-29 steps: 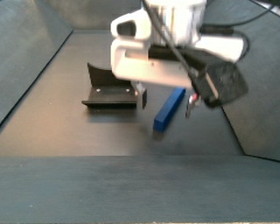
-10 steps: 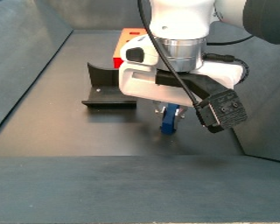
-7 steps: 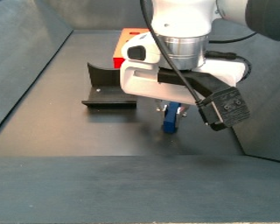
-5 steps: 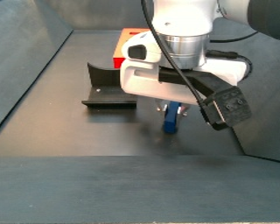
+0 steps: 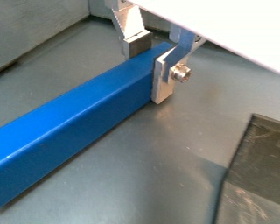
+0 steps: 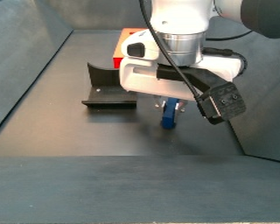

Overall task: Pick up the rectangle object. Move up. Place the rectangle object on the fixture. Regrasp the rectangle object. Move to above the board. Insert the rectangle object.
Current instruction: Move up, then place the rectangle object on the fixture.

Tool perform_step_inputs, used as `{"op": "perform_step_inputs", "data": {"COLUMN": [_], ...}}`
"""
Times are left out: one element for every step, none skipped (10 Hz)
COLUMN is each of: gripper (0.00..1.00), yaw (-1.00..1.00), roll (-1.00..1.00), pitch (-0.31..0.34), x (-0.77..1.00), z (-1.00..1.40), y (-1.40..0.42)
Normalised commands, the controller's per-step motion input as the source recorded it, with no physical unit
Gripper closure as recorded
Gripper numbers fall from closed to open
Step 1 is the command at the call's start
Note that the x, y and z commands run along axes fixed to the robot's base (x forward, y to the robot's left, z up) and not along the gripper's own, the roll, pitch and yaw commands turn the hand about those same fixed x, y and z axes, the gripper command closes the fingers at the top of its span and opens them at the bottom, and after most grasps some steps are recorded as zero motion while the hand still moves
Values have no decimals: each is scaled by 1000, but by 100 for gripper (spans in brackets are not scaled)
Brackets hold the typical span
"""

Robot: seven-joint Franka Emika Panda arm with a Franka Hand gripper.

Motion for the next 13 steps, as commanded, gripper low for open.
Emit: {"op": "perform_step_inputs", "data": {"gripper": [100,100,100,100,100,100,100,100,100,100,100,100,100], "yaw": [-27,-35,-36,-35,-31,0,20,15,0,-9,-10,-5,5], "roll": [4,16,41,52,80,0,-4,2,24,44,61,75,91], "pitch": [23,30,36,44,60,0,-5,19,35,45,51,58,65], "x": [-46,-55,-39,-33,-25,0,8,-5,-12,-16,-20,-24,-25], "z": [798,700,522,427,183,1000,1000,1000,1000,1000,1000,1000,1000], "y": [37,22,10,8,3,0,0,-1,-2,0,-2,-3,-4]}}
